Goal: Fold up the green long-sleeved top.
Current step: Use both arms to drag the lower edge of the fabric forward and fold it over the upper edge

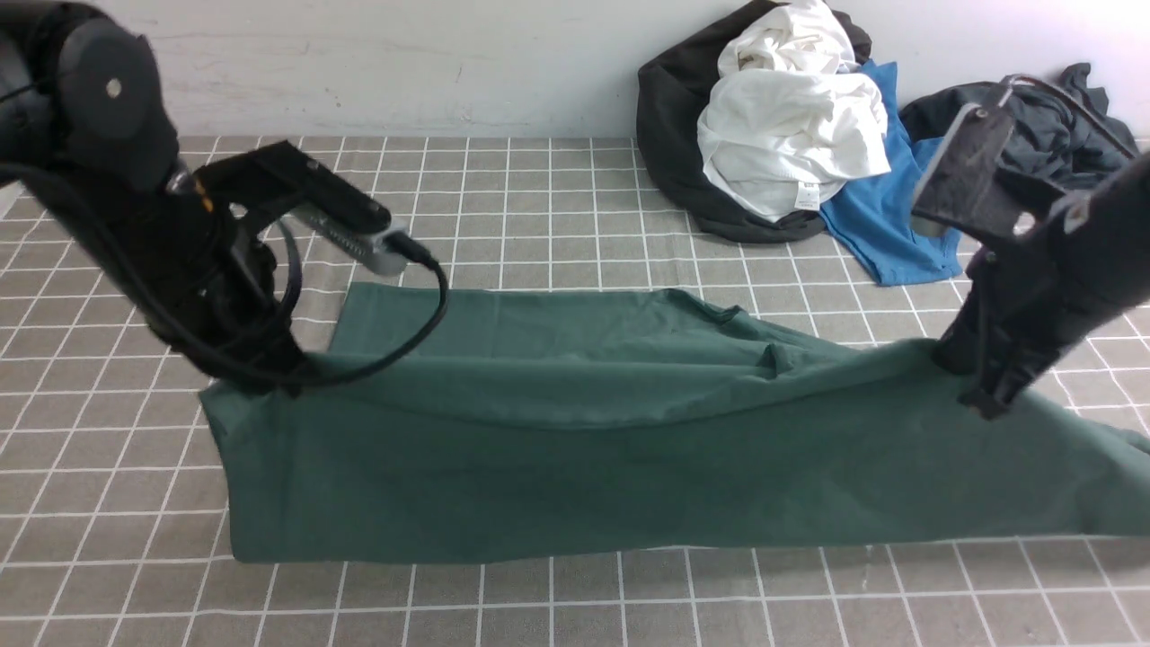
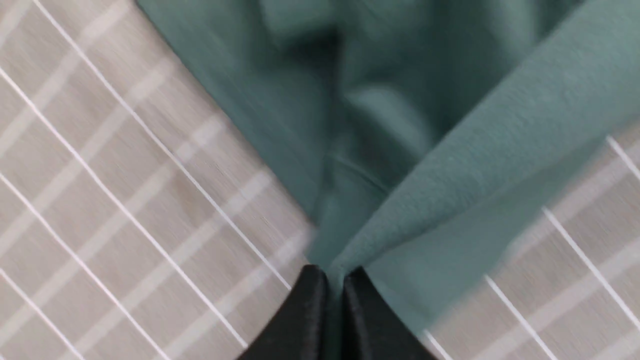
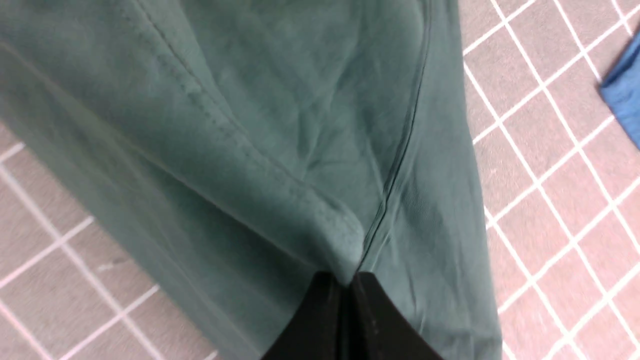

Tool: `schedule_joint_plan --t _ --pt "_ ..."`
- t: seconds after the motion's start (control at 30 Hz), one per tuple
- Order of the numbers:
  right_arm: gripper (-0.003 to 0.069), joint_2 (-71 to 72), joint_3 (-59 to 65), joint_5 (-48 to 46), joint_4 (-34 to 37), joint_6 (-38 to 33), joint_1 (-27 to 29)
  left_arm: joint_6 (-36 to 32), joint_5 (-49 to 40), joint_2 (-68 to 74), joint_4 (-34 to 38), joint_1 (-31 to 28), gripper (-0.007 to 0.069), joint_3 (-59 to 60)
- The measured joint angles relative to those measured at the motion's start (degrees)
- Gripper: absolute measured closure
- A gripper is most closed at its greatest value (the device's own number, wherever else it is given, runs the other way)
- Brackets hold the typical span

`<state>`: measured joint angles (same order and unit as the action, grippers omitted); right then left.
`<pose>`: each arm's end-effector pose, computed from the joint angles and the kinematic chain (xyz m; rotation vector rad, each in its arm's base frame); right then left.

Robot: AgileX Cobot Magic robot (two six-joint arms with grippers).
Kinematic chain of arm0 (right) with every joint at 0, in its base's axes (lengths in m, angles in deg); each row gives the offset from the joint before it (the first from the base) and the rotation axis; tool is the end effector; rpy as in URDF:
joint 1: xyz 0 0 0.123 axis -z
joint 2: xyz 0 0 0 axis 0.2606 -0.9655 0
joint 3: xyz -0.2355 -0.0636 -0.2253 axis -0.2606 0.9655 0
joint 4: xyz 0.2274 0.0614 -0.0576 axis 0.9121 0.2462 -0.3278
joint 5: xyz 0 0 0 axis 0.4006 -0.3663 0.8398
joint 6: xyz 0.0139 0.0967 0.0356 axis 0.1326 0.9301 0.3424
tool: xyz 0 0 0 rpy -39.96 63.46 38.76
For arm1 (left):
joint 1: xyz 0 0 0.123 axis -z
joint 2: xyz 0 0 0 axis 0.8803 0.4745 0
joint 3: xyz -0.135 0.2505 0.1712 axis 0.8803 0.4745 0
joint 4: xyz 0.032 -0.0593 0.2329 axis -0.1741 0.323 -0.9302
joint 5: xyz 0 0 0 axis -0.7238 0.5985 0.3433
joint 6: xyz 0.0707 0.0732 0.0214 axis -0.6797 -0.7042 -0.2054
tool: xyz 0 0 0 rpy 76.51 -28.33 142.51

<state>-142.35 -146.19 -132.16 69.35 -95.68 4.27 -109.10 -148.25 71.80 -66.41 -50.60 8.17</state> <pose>0.3202 0.0713 0.3108 -1.3590 2.4452 -0.0154 0.3354 -0.0704 0.3209 0.9254 2.7126 -0.0126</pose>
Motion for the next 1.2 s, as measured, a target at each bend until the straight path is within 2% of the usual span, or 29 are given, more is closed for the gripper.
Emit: schedule_joint_plan --t 0.2,0.37,0.5,0.6,0.67,0.77,0.8,0.83,0.93,1.0,1.07,1.2 --pt "0.0659 -13.1 -13.0 -2.6 1.3 0.0 2.0 -0.4 -1.7 14.6 -0.4 -1.3 0.0618 -18.4" --pt "0.0659 -22.6 -22.1 -2.6 1.6 3.5 2.9 0.3 -2.8 25.2 -1.6 -2.6 0.0617 -33.1" --pt "0.0654 -27.5 -26.4 -1.4 1.6 6.9 3.1 1.2 -2.2 30.8 -1.9 -2.9 0.0603 -38.1" --pt "0.0627 -30.6 -27.7 0.7 1.6 8.8 3.1 2.1 0.1 33.4 -2.2 -3.0 0.0564 -38.7" --pt "0.0596 -31.6 -27.9 2.0 1.5 9.2 3.1 2.5 1.0 34.5 -2.4 -3.0 0.0527 -38.7" --pt "0.047 -32.8 -28.4 4.6 1.5 12.9 3.2 4.0 3.2 35.6 -2.5 -3.6 0.04 -38.7" --pt "0.0461 -32.8 -28.6 4.8 1.5 13.7 3.3 4.3 3.4 35.6 -2.5 -3.7 0.0393 -38.7" --pt "0.04 -32.8 -29.5 5.3 1.5 16.8 3.5 6.6 3.5 35.6 -2.9 -4.2 0.033 -39.1" --pt "0.0298 -32.5 -32.1 5.3 1.9 23.5 3.7 12.8 2.0 35.4 -2.9 -4.9 0.0247 -40.4" --pt "0.0223 -31.5 -34.4 2.7 4.5 27.5 3.3 15.9 -2.5 34.6 -2.9 -5.0 0.0193 -41.0" --pt "0.0196 -30.6 -35.2 0.4 7.4 27.5 2.1 16.1 -5.8 33.9 -2.4 -4.4 0.0176 -41.2" --pt "0.0186 -30.9 -35.6 -3.8 11.3 24.6 -2.1 14.1 -7.1 33.7 -0.3 -2.2 0.019 -41.3"
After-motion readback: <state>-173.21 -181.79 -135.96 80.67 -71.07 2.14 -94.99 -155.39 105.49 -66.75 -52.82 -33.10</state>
